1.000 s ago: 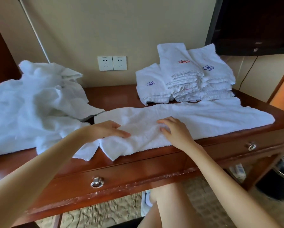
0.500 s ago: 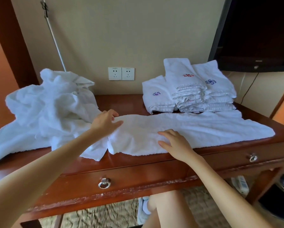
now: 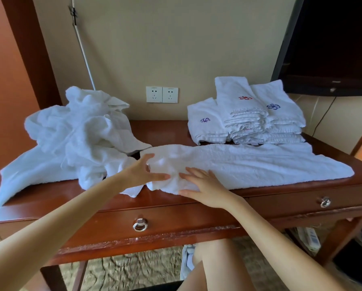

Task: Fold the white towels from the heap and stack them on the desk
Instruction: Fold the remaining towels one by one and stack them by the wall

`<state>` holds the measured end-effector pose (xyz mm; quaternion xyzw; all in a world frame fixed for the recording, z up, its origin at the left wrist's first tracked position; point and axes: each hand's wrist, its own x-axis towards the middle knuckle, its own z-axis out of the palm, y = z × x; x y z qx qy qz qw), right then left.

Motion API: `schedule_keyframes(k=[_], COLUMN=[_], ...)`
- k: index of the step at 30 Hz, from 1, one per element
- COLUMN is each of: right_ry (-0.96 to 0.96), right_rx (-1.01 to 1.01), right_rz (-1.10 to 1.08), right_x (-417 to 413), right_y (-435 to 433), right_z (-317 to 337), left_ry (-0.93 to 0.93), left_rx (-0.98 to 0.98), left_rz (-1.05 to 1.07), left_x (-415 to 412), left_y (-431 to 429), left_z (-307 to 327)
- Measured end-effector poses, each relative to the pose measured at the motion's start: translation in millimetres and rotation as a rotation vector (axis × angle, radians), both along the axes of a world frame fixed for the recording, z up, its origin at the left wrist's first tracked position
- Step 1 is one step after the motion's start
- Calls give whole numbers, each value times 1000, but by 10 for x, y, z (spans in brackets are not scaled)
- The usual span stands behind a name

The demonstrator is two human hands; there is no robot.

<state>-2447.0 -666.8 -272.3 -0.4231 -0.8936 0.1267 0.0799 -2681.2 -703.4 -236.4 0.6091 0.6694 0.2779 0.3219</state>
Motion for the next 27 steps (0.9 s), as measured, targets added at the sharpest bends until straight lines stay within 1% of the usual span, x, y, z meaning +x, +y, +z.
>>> schedule_keyframes(k=[1,2,4,5,8,10,13,15,16,17,18,20,21,22,24,27], right_ry=[-27,-42,-41,-31,-8,-9,-36,-50,-49,-43,-32,-6,10,39,118,161], right_rx=[1,4,9,13,23,28,63,102,116,123,128,133,131,126,121,148], right_rz=[17,31,37,32,27,27,7,-3,-3,-1,4,7,9,16,38,35], right_x=[-50,-96,-169,-193,-222,-202,-154,-132,-123,-120,-117,-112,-107,-96,-58,54], right_y=[-22,-35,-43,-40,-40,-48,-70,-89,-99,-102,-104,-88,-75,-55,-25,18], right_z=[-8,-18,-23,-29,-41,-48,-66,-87,-88,-86,-76,-51,-35,-18,6,43], left_ry=[-43,-40,55,141,344,389,423,443,417,342,219,-101,-225,-289,-332,-384], left_rx=[-63,-66,59,146,346,320,155,179,228,276,313,322,327,337,322,159], left_rz=[-52,-109,-187,-202,-163,-142,-133,-93,-65,-34,-4,38,55,70,57,-34], left_x=[-5,-17,-55,-70,-64,-53,-44,-43,-50,-60,-66,-71,-74,-81,-87,-139], left_y=[-25,-63,-137,-173,-280,-314,-306,-283,-264,-242,-232,-222,-219,-221,-256,-297], left_z=[-32,-60,-112,-134,-109,-44,40,52,45,39,45,82,105,128,183,239])
